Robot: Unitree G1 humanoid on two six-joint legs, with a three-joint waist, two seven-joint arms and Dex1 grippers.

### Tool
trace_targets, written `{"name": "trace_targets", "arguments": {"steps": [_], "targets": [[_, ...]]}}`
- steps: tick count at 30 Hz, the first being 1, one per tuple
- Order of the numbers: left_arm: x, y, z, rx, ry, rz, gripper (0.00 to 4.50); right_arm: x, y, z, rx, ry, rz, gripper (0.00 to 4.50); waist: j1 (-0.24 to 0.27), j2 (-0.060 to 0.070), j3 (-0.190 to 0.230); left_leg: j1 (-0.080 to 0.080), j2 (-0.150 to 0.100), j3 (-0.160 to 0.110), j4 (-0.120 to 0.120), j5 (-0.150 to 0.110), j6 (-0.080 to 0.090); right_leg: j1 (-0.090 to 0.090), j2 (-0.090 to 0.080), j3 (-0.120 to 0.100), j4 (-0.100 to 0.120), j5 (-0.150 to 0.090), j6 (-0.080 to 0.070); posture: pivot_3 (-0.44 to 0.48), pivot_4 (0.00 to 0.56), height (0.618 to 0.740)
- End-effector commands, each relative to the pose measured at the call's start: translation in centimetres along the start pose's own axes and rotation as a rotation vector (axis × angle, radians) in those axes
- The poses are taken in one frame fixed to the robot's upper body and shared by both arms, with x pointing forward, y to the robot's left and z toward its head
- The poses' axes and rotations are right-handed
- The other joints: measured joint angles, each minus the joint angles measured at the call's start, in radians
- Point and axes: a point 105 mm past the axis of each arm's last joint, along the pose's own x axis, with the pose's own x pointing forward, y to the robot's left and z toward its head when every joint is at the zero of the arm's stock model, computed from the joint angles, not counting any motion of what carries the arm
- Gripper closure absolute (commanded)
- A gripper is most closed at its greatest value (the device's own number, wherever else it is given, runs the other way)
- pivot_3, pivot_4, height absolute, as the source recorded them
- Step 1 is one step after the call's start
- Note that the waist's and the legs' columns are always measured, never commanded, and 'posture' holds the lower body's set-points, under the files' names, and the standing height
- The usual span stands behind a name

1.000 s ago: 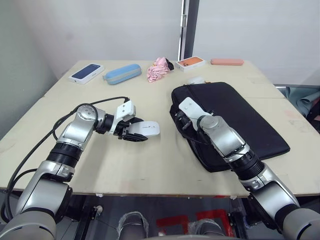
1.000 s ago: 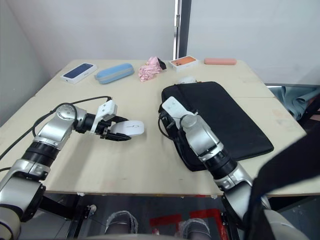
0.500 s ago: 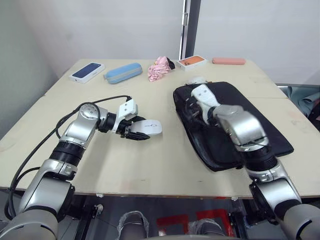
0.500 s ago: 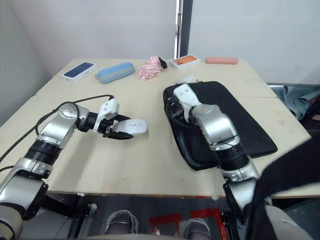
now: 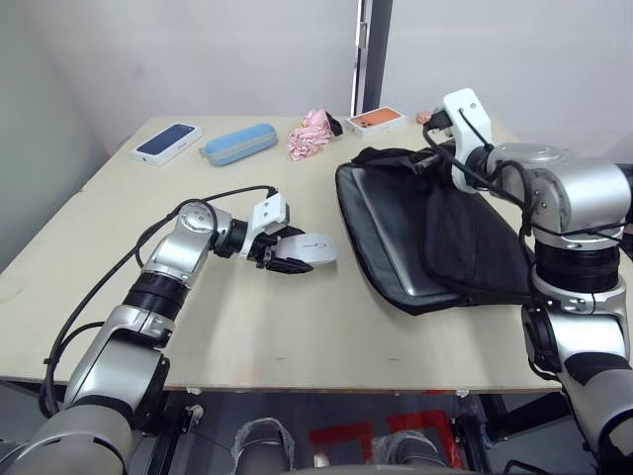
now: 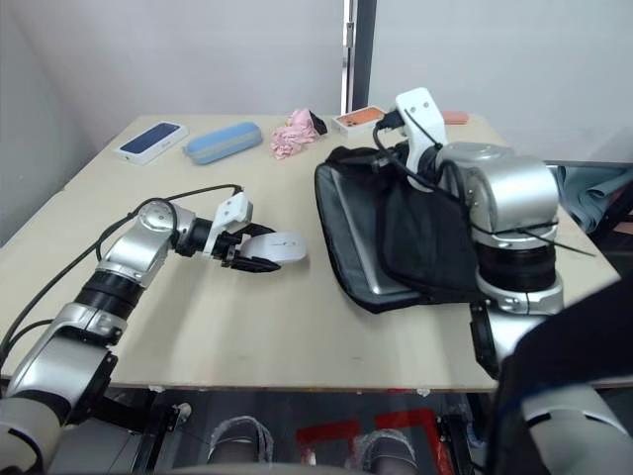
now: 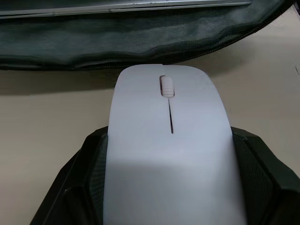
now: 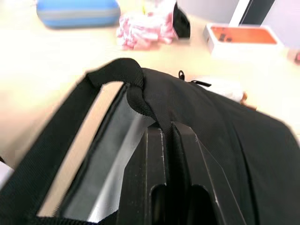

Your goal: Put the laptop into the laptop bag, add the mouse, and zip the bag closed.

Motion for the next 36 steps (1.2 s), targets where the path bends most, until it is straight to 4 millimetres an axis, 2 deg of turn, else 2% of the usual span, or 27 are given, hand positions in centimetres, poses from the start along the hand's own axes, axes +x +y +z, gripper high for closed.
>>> {"name": "trace_targets", "arguments": {"steps": [1,5,9,15,21,25,28,32,36], "targets": [[0.7,1.1,2.6,0.044,-0.084,0.038,1.63,-1.6,0.0,3.3,-0.025,-0.145,-0.004,4.46,0.003,0.000,0.000,0.000,0.000,0.000,0.000,0.000,0.000,0.000,0.000,0.000,0.000,0.000,0.000,0.000,0.150,0.740],[2.0,1.1,4.1,0.038,-0.158,0.023,1.63,-1.3,0.4,2.7,-0.013,-0.137,0.009,4.46,0.001,0.000,0.000,-0.001,0.000,0.000,0.001,0.000,0.001,0.000,0.000,0.000,0.000,0.000,0.000,0.000,0.150,0.740],[3.4,1.3,5.7,0.021,-0.226,0.005,1.63,-0.5,0.5,1.2,0.002,-0.112,0.015,4.46,0.003,0.000,0.000,-0.001,0.000,0.000,0.001,0.000,0.001,0.000,0.000,0.000,0.000,0.000,0.000,0.000,0.150,0.740],[5.7,2.5,6.7,-0.011,-0.269,0.044,1.63,-0.5,1.0,1.2,0.017,-0.118,0.024,4.46,0.010,0.000,0.000,-0.002,0.000,0.000,0.003,0.001,0.002,0.001,-0.001,0.000,0.001,0.001,0.000,0.000,0.150,0.740],[9.0,2.3,6.2,-0.034,-0.243,0.038,1.63,-0.8,2.0,2.0,0.018,-0.128,0.028,4.46,0.009,0.000,0.000,-0.002,0.000,0.000,0.002,0.001,0.002,0.000,-0.001,0.000,0.000,0.001,0.000,0.000,0.150,0.740],[10.3,2.7,6.1,-0.063,-0.264,0.088,1.63,-1.1,2.3,2.4,0.020,-0.132,0.026,4.46,0.012,0.000,0.000,-0.003,0.000,-0.001,0.002,0.001,0.002,0.000,0.000,0.000,-0.001,0.001,0.000,0.000,0.150,0.740],[11.7,3.0,5.5,-0.082,-0.255,0.162,1.63,-1.2,2.5,2.2,0.018,-0.120,0.019,4.46,0.015,0.000,0.000,-0.003,0.000,-0.001,0.002,0.001,0.002,0.000,0.000,0.000,-0.001,0.001,0.001,0.000,0.150,0.740],[12.6,3.0,5.4,-0.086,-0.252,0.191,1.63,-1.2,2.6,1.8,0.023,-0.109,0.016,4.46,0.019,-0.001,0.000,-0.003,0.000,-0.001,0.002,0.001,0.002,0.000,-0.001,0.000,-0.001,0.002,0.001,0.000,0.150,0.740],[14.0,2.1,5.3,-0.078,-0.253,0.179,1.63,-1.3,2.8,1.7,0.028,-0.107,0.014,4.46,0.023,-0.001,0.000,-0.002,0.000,-0.001,0.002,0.001,0.002,0.000,-0.001,0.000,-0.001,0.002,0.001,0.000,0.150,0.740]]}}
